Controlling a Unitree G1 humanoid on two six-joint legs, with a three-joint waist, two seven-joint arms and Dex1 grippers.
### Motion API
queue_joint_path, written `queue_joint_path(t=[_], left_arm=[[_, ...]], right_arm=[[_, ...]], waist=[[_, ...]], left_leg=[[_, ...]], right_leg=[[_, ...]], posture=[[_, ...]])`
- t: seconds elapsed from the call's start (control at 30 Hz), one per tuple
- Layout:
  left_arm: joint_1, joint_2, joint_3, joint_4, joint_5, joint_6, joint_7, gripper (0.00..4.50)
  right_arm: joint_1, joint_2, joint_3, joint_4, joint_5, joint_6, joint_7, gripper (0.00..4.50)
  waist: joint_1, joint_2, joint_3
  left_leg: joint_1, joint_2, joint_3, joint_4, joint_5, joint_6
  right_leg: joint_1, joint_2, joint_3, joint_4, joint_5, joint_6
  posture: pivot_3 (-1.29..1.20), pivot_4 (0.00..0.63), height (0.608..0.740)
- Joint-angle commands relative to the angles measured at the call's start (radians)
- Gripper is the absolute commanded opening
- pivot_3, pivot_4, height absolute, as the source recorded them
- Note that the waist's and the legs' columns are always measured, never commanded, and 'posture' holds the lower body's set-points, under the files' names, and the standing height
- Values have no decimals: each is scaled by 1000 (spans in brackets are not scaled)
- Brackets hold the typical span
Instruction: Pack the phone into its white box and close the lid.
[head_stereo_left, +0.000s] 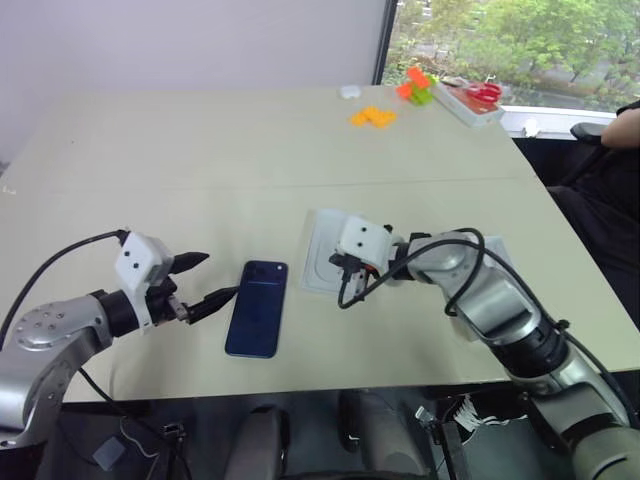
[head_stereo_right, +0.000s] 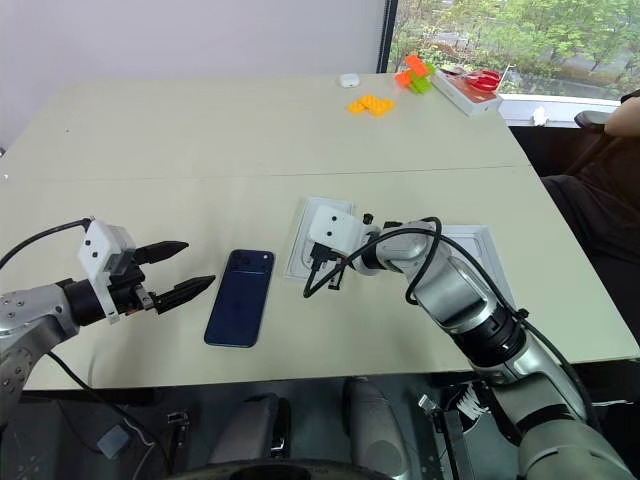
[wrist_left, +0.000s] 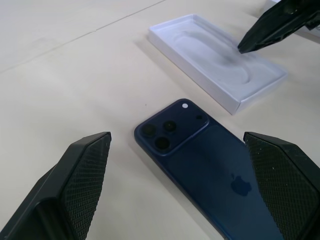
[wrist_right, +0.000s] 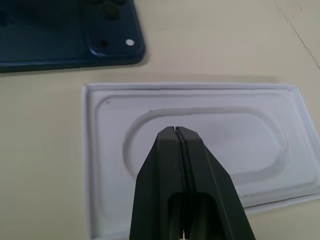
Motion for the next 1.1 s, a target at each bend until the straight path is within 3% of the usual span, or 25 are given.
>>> queue_joint_path(t=[0.03, 0.2, 0.33, 0.4, 0.6, 0.73, 1.1], left_arm=[[12, -6, 70, 6, -62, 100, 46, 4500], [6, -56, 154, 10, -228, 307, 168, 4500], [-17, -60, 208, 22, -358, 486, 280, 4500], [-40, 22, 160, 38, -355, 633, 316, 4500], [-164, 27, 100, 129, -462, 926, 359, 4500], [-215, -55, 126, 153, -501, 1003, 405, 4500], [-262, -169, 84, 235, -706, 1009, 606, 4500]], right_arm=[[-24, 21, -25, 1, -8, -49, -20, 25], [22, -22, -43, -109, 45, -171, 67, 25], [61, -52, -45, -201, 108, -163, 143, 25], [71, -64, -16, -226, 122, -143, 173, 25], [52, -29, 90, -173, 56, -97, 147, 25], [45, -8, 135, -140, 33, -76, 141, 25], [-25, 147, 209, 39, -25, -40, 88, 25]], waist=[[1, 0, 0], [2, 0, 0], [3, 0, 0], [3, -2, -1], [1, 0, -1], [2, 0, -2], [10, 1, -4]], left_leg=[[0, 0, 0, 0, 0, 0], [0, 1, 0, 0, 0, 0], [0, 0, -1, 0, 0, 0], [0, 0, -1, 0, 0, 0], [1, 0, -2, 1, 0, 0], [1, -1, -1, 0, 0, 0], [2, -4, -3, 1, 1, -2]], right_leg=[[0, 0, 0, 0, 0, 0], [0, -1, 0, 0, 1, 3], [1, -1, 0, 0, 1, 3], [1, -2, 0, 0, 2, 3], [1, 0, -1, 1, 0, 0], [2, -2, 0, 1, 1, 2], [4, -6, 0, 1, 1, 2]], posture=[[0, 150, 726], [0, 150, 726], [0, 150, 726], [0, 150, 726], [0, 150, 726], [0, 150, 726], [0, 150, 726]])
